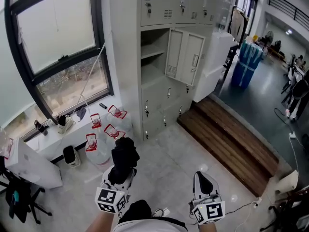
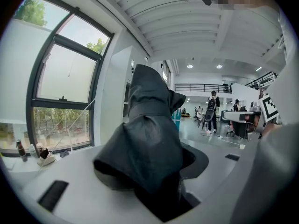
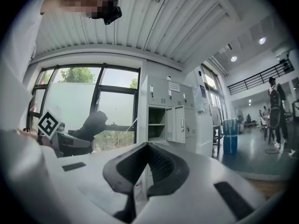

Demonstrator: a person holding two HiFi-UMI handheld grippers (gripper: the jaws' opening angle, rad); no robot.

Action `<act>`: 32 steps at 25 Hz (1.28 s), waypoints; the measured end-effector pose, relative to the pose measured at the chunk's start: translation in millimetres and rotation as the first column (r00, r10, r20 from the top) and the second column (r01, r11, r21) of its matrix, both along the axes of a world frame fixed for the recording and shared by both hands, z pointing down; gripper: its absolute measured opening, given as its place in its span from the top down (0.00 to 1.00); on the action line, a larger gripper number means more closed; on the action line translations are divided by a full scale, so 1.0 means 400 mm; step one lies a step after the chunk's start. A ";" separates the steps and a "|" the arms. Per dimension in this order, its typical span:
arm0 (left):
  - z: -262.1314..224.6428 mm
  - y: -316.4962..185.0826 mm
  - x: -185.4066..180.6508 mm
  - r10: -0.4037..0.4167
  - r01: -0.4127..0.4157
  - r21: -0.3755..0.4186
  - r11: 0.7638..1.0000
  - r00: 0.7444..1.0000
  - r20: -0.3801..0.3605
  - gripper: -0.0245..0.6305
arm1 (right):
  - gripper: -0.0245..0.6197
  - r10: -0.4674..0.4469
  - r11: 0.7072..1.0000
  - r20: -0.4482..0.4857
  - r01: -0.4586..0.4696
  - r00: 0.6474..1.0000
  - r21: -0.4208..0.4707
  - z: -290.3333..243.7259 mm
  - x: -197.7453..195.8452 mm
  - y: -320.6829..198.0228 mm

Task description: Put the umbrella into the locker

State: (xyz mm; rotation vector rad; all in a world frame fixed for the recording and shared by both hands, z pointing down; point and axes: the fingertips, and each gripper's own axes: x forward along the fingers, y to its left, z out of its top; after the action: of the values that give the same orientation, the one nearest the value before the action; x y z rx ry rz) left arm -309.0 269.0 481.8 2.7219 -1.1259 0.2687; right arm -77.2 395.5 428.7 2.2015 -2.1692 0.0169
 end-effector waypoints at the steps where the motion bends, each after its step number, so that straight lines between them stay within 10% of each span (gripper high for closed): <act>1: 0.001 0.001 0.004 0.001 -0.001 -0.002 1.000 1.000 0.006 0.62 | 0.94 -0.001 1.000 0.005 0.001 1.000 -0.004 0.004 0.005 0.000; 14: 0.101 -0.158 0.113 0.012 -0.011 -0.077 0.997 1.000 0.020 0.62 | 0.94 0.009 0.995 0.051 -0.004 0.999 -0.097 0.110 0.115 -0.152; 32: 0.074 -0.753 0.398 0.122 -0.129 -0.093 0.987 0.989 -0.081 0.62 | 0.94 -0.016 0.995 -0.070 0.009 0.997 -0.099 -0.011 0.293 -0.779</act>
State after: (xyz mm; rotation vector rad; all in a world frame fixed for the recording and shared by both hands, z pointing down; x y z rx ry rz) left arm -149.8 -32.0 511.4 2.6957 -0.8991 0.2299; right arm 40.2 84.0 424.3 2.1032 -2.0975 0.0438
